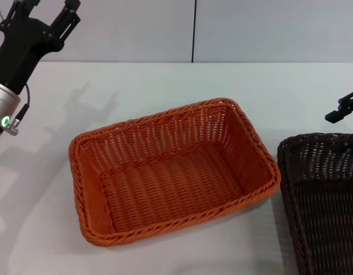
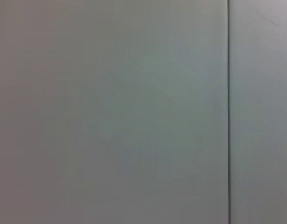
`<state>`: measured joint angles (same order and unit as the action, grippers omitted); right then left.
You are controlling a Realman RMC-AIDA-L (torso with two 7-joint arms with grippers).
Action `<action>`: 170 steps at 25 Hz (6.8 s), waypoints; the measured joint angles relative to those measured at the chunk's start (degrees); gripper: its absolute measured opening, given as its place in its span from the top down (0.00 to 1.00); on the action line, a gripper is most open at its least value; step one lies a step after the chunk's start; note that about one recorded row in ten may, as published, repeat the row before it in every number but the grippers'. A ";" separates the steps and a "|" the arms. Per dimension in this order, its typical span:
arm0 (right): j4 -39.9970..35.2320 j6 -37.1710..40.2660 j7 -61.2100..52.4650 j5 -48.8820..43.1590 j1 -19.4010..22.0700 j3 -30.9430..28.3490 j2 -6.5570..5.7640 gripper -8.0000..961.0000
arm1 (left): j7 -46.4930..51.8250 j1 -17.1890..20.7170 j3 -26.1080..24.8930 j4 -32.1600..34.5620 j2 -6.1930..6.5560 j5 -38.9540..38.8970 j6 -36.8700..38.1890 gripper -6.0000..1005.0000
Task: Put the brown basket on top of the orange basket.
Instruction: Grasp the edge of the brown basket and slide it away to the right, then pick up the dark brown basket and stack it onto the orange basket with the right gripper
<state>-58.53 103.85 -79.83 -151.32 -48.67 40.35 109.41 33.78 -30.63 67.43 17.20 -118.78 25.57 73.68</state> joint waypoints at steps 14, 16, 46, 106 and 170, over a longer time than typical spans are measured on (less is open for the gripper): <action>11.09 -13.24 -1.01 -3.99 0.22 1.23 -0.02 0.43 | -0.03 0.26 -0.20 -0.68 0.13 0.00 -0.15 0.17; 11.89 -13.57 -0.99 -4.03 0.36 1.41 0.08 0.44 | -0.03 0.12 -0.20 -0.74 0.13 0.00 -0.71 0.17; 7.54 -11.08 -1.09 -1.93 5.00 -2.97 0.63 0.76 | -0.03 0.58 -0.37 -0.86 0.22 0.00 -1.11 0.17; 11.61 6.12 4.95 27.07 12.96 -15.71 -2.92 0.83 | -2.24 1.12 -4.86 -0.31 0.49 -2.22 -2.69 0.17; 21.51 -2.35 11.63 48.84 14.85 -18.05 3.31 0.83 | -2.83 0.13 -5.88 -0.76 0.21 -5.72 -1.97 0.17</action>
<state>-37.03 101.49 -68.20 -102.47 -33.82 22.30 112.72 30.95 -30.50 61.55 16.44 -118.57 19.85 71.71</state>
